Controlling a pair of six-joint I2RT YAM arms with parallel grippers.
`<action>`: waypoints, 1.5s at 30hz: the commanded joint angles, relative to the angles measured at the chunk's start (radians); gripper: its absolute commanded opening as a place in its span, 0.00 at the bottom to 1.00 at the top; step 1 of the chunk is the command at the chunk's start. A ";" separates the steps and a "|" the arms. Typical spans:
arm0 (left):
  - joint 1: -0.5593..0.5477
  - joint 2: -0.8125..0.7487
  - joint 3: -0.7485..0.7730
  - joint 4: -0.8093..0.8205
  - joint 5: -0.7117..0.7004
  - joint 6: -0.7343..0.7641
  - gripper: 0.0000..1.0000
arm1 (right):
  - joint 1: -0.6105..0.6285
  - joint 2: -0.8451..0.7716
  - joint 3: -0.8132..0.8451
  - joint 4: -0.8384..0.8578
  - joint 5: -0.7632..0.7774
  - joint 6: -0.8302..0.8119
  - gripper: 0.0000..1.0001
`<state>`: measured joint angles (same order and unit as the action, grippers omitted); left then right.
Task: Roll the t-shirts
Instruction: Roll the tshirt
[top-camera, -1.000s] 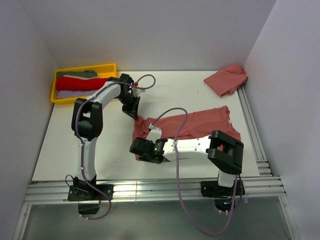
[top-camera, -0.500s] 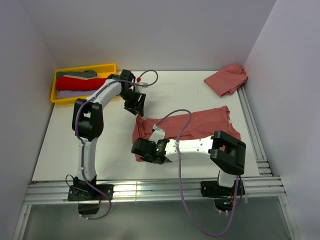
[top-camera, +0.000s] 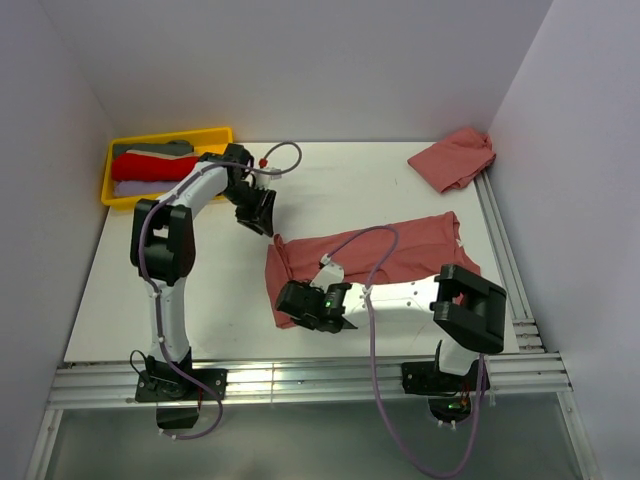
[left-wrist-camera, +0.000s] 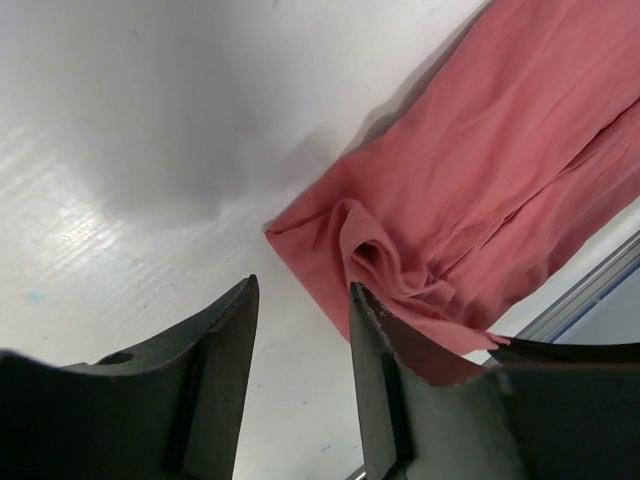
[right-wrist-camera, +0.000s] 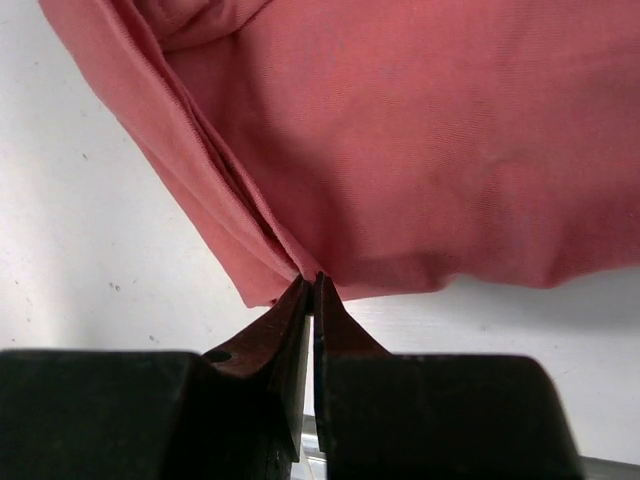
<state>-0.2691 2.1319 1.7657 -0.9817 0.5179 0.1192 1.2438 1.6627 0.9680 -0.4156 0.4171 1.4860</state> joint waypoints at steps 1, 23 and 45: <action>-0.002 -0.052 -0.048 0.031 0.039 0.034 0.46 | -0.009 -0.049 -0.028 0.040 0.008 0.039 0.09; -0.025 -0.033 -0.097 0.044 0.044 0.056 0.40 | -0.141 -0.124 0.110 0.083 0.049 -0.275 0.50; -0.035 0.025 -0.011 -0.005 0.054 0.019 0.39 | -0.356 0.195 0.259 0.498 -0.222 -0.696 0.64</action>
<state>-0.2981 2.1448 1.7153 -0.9710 0.5468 0.1516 0.8921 1.8568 1.1889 -0.0074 0.2234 0.8295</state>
